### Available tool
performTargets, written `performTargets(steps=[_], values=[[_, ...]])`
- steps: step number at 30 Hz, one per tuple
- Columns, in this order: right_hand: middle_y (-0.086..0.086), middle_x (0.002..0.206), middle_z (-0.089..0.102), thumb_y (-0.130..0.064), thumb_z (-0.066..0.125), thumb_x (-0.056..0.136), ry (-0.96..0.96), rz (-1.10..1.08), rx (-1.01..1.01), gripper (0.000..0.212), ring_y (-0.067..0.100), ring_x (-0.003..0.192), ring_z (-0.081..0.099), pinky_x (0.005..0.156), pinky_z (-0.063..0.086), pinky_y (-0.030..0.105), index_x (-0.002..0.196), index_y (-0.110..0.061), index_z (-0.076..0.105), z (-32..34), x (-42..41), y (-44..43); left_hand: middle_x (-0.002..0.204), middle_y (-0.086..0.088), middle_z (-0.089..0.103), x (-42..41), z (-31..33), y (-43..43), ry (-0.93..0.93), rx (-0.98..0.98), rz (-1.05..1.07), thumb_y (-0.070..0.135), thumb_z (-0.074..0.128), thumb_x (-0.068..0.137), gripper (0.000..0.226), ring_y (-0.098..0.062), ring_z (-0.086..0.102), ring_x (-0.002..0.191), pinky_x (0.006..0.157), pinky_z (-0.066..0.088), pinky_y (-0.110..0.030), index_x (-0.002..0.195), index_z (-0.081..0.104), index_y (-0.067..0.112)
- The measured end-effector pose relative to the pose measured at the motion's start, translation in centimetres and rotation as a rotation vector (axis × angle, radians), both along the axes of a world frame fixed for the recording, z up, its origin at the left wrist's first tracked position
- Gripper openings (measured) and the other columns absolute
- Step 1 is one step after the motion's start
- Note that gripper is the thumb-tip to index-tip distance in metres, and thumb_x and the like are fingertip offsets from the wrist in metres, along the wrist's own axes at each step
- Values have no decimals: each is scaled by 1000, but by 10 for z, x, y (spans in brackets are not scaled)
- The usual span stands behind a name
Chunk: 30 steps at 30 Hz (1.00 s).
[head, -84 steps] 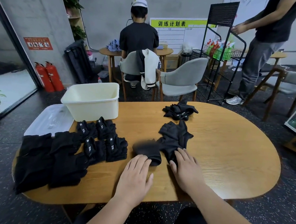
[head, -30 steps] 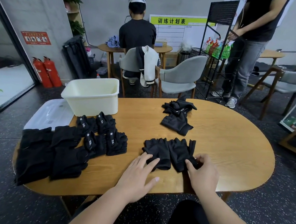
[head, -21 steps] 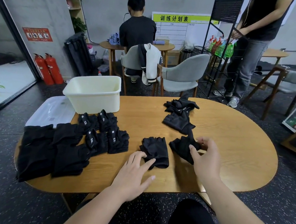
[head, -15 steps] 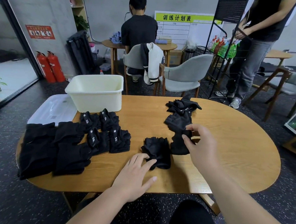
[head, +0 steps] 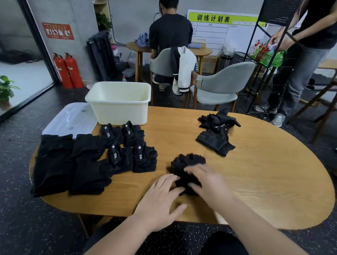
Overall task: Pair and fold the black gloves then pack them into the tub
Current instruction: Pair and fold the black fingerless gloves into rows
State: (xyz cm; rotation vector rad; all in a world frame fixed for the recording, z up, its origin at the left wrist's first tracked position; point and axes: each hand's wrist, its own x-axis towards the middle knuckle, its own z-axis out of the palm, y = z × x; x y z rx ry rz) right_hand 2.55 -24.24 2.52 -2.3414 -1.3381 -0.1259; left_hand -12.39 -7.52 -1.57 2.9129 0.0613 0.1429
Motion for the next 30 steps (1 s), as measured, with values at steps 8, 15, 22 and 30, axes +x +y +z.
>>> performTargets(steps=[8, 15, 22, 30], values=[[-9, 116, 72, -12, 74, 95, 76, -154, 177, 30, 13, 105, 69, 89, 57, 28, 123, -22, 75, -39, -11, -6, 152, 14, 33, 1, -2, 1, -6, 32, -28, 67, 27, 106, 67, -14, 20, 149, 125, 23, -37, 156, 46, 28], [-12, 124, 73, -13, 72, 96, -2, -169, 336, 29, 0, 114, 66, 98, 48, 11, 123, -22, 76, -35, -23, -9, 148, 15, 38, 1, -1, 1, -33, 7, -16, 66, 28, 105, 64, -12, 25, 145, 124, 23, -35, 154, 48, 30], [-6, 130, 72, -5, 70, 90, -13, -106, 188, 35, 12, 118, 68, 95, 53, 22, 119, -23, 77, -54, -29, -13, 140, 15, 47, -3, 1, 0, -56, -130, 49, 61, 38, 104, 51, -6, 34, 136, 120, 27, -31, 142, 49, 28], [-16, 126, 68, -22, 57, 100, 173, -70, 149, 30, 2, 109, 64, 95, 54, 25, 127, -28, 69, -29, -12, -10, 146, 14, 40, -1, -2, 0, -50, -70, 9, 61, 29, 107, 65, -7, 30, 140, 123, 24, -33, 163, 35, 29]])
